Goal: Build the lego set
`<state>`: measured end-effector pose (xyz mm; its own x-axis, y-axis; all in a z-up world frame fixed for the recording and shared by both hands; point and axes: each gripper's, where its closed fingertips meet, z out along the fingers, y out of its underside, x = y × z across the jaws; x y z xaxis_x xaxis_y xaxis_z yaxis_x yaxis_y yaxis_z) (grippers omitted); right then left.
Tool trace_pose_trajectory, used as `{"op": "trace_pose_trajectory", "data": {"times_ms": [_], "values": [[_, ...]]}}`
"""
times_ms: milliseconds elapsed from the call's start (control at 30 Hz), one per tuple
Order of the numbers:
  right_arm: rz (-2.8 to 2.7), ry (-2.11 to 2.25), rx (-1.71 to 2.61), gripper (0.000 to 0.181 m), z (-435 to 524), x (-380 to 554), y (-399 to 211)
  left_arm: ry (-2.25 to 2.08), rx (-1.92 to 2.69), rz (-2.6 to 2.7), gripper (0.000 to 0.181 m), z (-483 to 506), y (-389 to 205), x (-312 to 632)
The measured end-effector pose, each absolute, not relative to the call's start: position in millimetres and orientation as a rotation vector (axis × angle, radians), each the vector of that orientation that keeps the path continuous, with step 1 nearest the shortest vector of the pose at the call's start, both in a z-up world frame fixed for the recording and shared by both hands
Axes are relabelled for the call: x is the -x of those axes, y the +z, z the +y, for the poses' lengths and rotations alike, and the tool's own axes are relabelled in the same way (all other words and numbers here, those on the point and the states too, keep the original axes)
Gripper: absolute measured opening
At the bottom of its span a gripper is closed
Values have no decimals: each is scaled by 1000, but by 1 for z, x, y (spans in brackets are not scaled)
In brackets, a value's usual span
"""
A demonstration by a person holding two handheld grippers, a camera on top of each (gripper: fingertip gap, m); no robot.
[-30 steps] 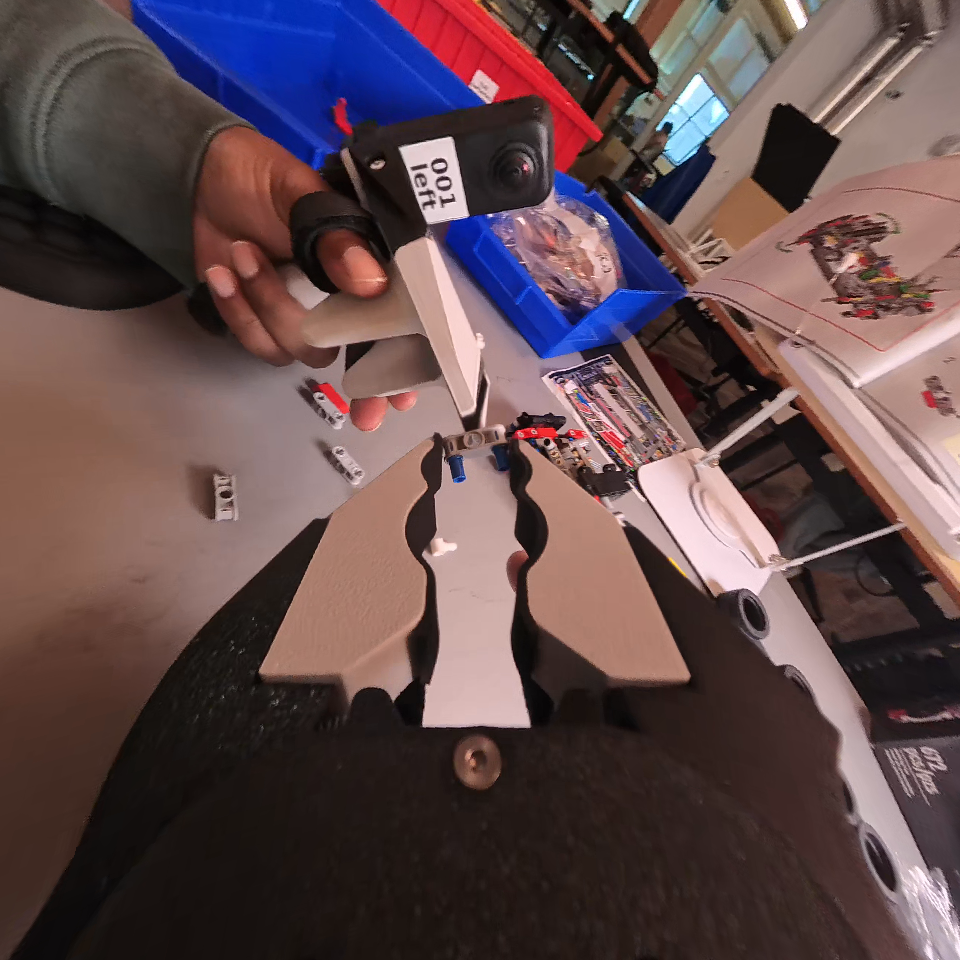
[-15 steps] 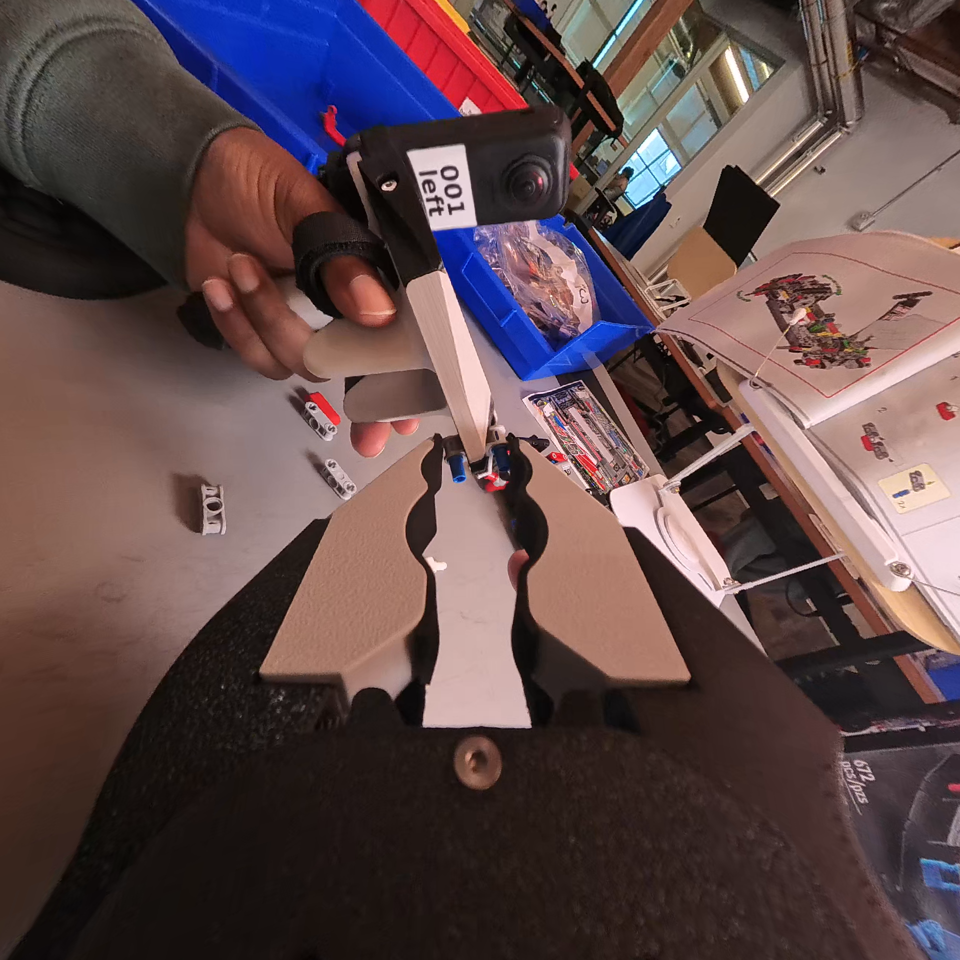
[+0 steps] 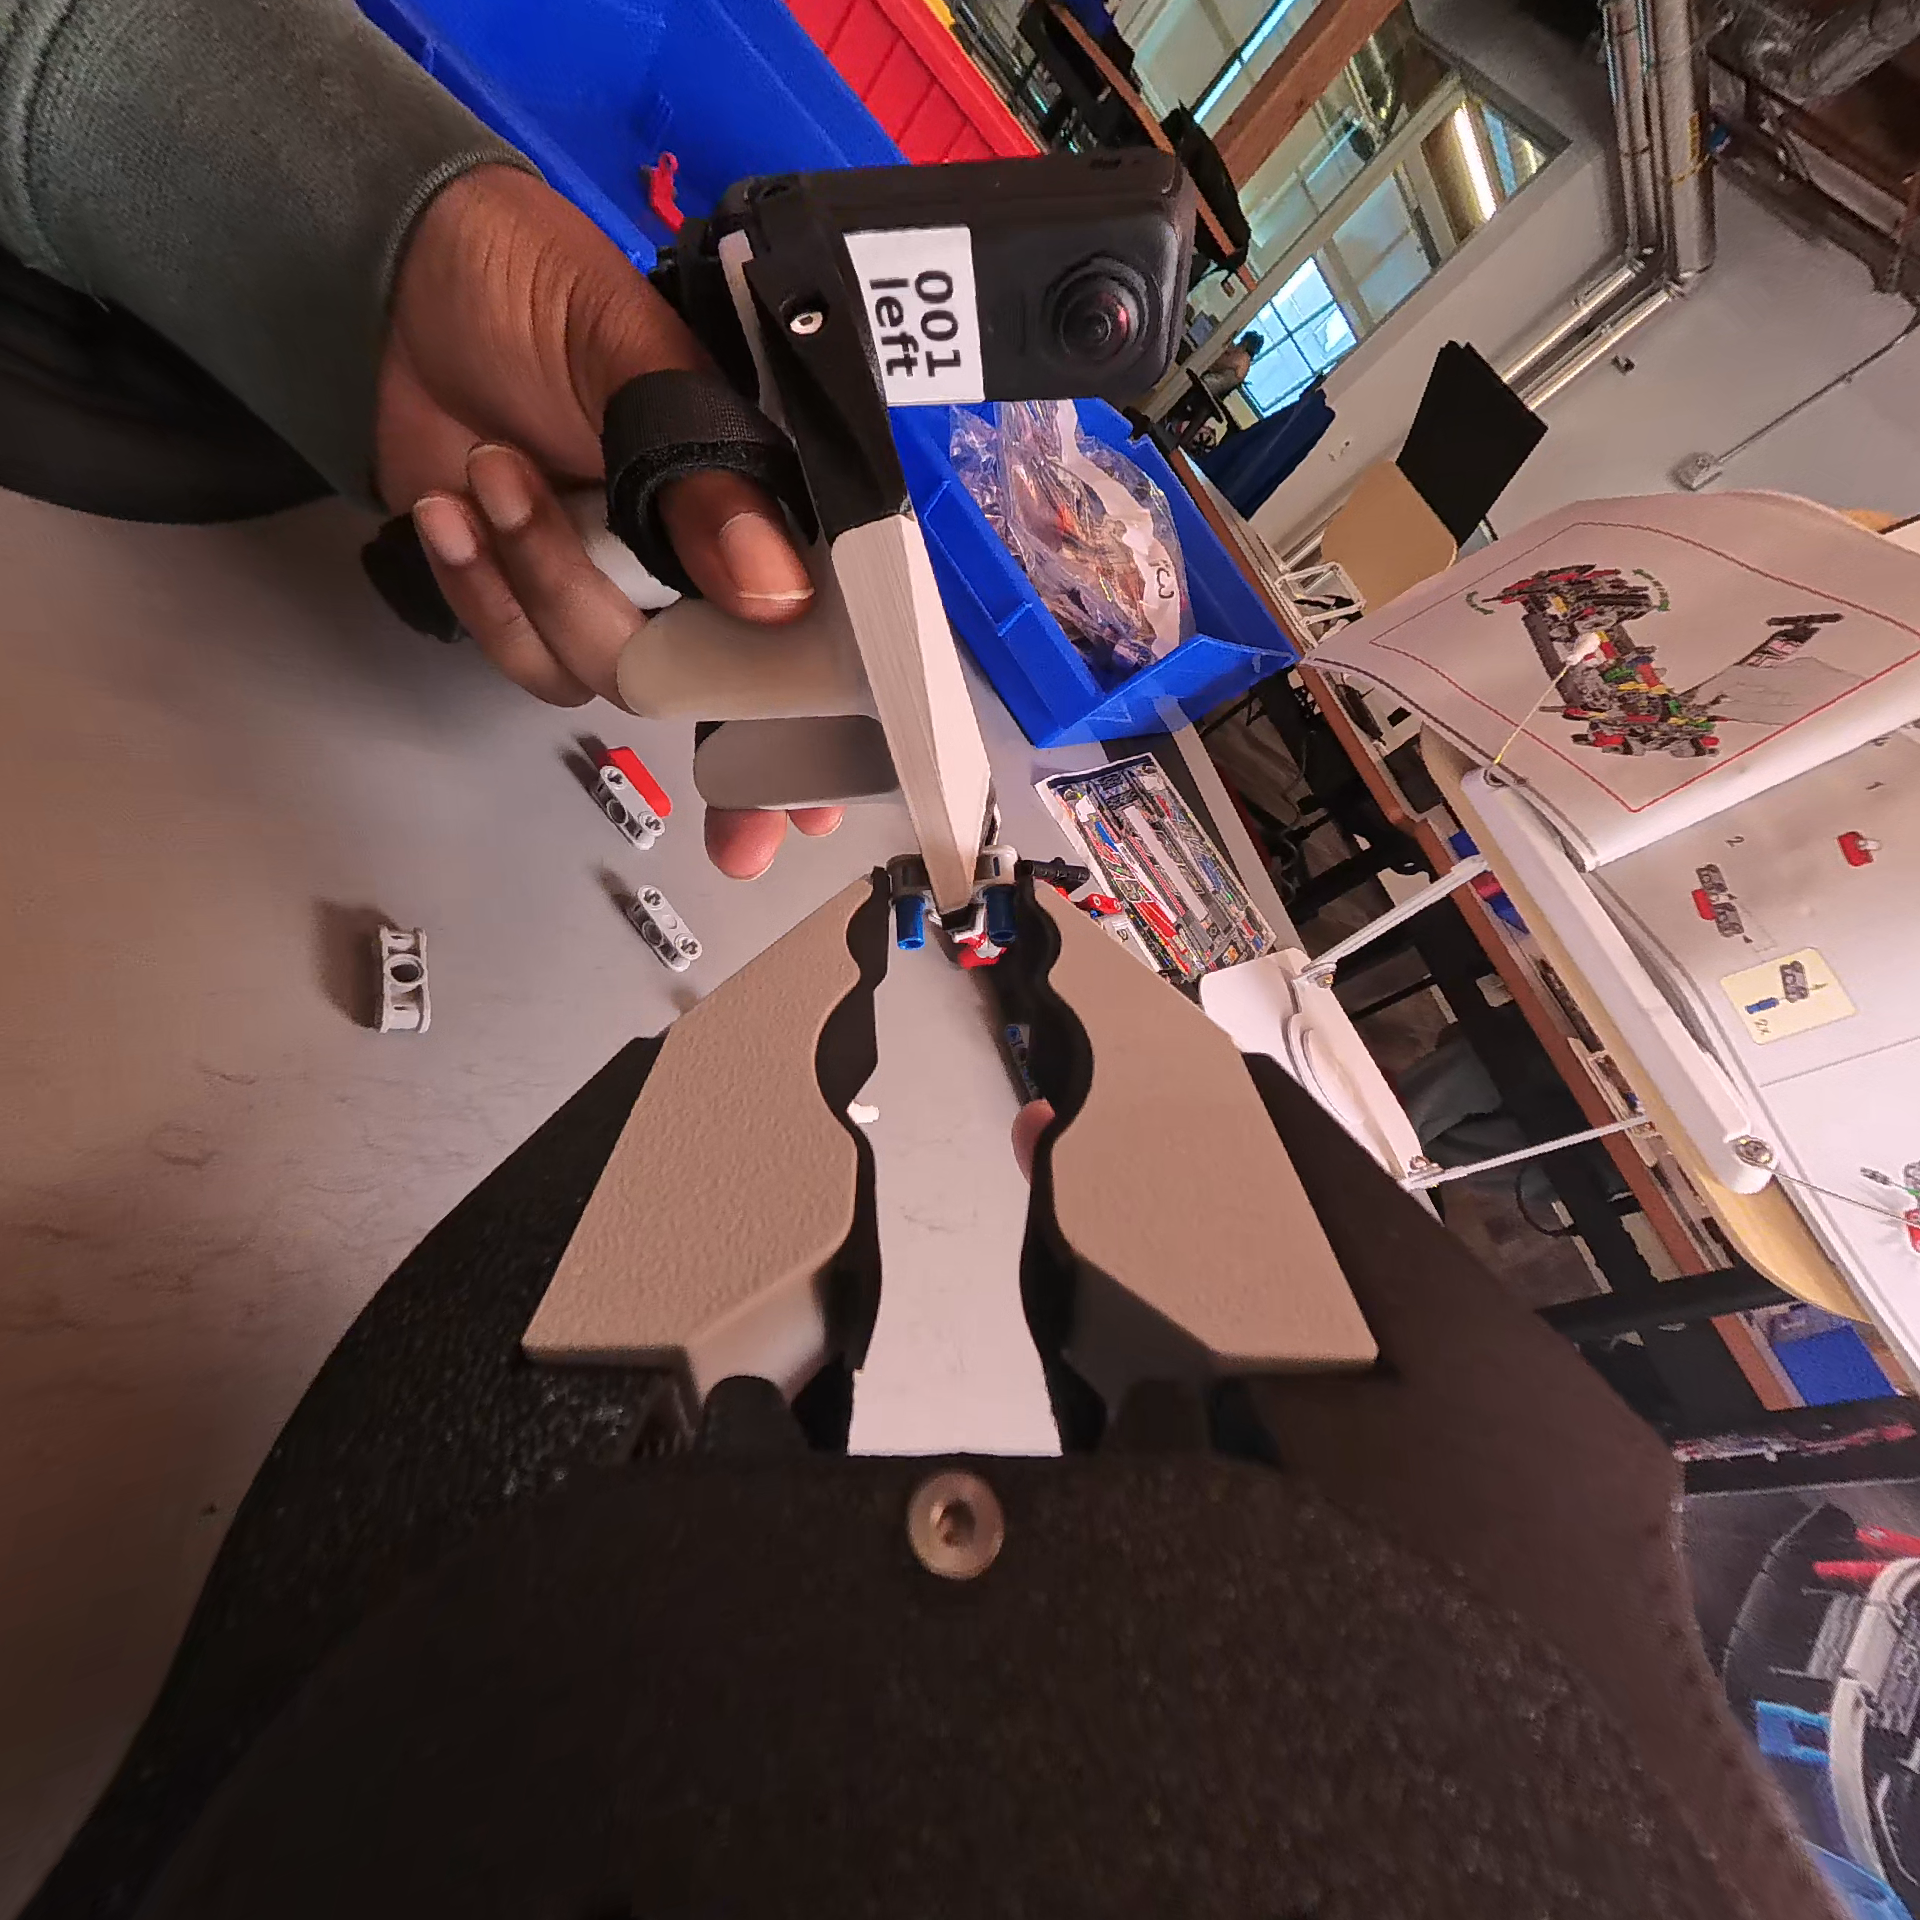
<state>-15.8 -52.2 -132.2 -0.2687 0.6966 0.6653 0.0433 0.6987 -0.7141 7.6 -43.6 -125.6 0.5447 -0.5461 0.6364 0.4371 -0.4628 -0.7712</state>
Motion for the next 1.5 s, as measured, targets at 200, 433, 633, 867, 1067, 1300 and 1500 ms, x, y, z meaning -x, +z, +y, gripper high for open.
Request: {"op": "trace_pose_trajectory", "data": {"times_ms": [200,433,633,867,1067,1300,1500], "values": [[-1745,734,616,22,-52,16,-131,-1167,1688,72,4,-43,-124,-7],[-1691,992,720,21,-46,9,-111,-1334,1515,-49,4,-45,-101,8],[-1700,1313,829,14,-58,3,-106,-1353,1505,-28,4,-47,-100,3],[-1699,1288,829,3,-59,5,-108,-1387,1505,-43,4,-46,-102,0],[-1734,1288,784,3,-61,2,-106,-1383,1524,-3,4,-49,-100,-4],[-1777,1331,718,2,-66,-6,-99,-1347,1563,101,4,-57,-94,-11],[-1889,1347,660,1,-72,-18,-101,-1310,1646,240,5,-66,-98,-22]]}}
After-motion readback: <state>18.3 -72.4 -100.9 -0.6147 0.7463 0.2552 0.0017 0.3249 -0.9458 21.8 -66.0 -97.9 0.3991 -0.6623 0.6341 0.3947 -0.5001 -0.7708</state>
